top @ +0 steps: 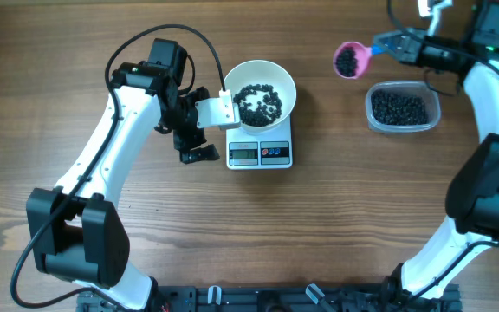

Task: Scoop item into bowl and weigh 150g on scale
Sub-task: 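Lift the filled scoop with the right gripper over the white bowl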

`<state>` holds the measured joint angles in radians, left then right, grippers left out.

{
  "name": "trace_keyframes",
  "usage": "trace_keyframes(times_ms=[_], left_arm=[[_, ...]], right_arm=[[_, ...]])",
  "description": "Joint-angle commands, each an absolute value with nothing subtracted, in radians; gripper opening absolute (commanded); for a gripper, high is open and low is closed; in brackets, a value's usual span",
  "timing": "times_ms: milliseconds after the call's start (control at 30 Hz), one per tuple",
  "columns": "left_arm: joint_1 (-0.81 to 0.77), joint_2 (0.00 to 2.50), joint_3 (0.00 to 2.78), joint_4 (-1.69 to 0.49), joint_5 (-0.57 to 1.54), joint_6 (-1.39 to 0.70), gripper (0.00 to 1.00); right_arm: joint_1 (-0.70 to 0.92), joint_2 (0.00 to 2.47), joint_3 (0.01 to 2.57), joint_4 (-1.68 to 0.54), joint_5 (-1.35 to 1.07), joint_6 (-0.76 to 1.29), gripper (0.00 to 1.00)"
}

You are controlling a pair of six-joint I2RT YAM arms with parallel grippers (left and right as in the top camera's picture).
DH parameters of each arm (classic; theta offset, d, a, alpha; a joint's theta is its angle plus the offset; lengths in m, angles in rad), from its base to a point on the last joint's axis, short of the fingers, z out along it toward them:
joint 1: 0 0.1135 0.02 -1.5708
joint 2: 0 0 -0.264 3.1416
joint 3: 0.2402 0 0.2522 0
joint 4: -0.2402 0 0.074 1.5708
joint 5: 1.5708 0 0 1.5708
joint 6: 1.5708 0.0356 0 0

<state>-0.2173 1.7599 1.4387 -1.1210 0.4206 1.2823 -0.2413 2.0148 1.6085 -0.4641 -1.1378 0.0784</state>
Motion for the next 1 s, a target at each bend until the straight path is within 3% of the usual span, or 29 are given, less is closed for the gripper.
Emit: trace_keyframes(times_ms=[0, 267, 533, 767, 967], left_arm=[[-0.221, 1.764, 1.432, -1.121, 0.444, 1.302, 1.0], [-0.221, 1.764, 1.432, -1.121, 0.444, 1.302, 1.0], [-0.221, 1.764, 1.432, -1.121, 0.444, 1.302, 1.0], [-0.221, 1.764, 1.432, -1.121, 0.444, 1.302, 1.0], [-0.221, 1.764, 1.432, -1.121, 0.444, 1.302, 1.0]], right_arm=[[-0.165, 2.029, 1.612, -0.406, -1.18, 0.155, 0.04], [-0.009, 2.029, 1.612, -0.264, -1.18, 0.149, 0.04], [0.132, 2.029, 1.612, -0.27, -1.166, -0.132, 0.04], [0.171, 2.029, 1.612, -0.313, -1.067, -0.342, 0.04], [0.171, 1.987, 1.623, -0.301, -1.112, -0.338, 0.04]])
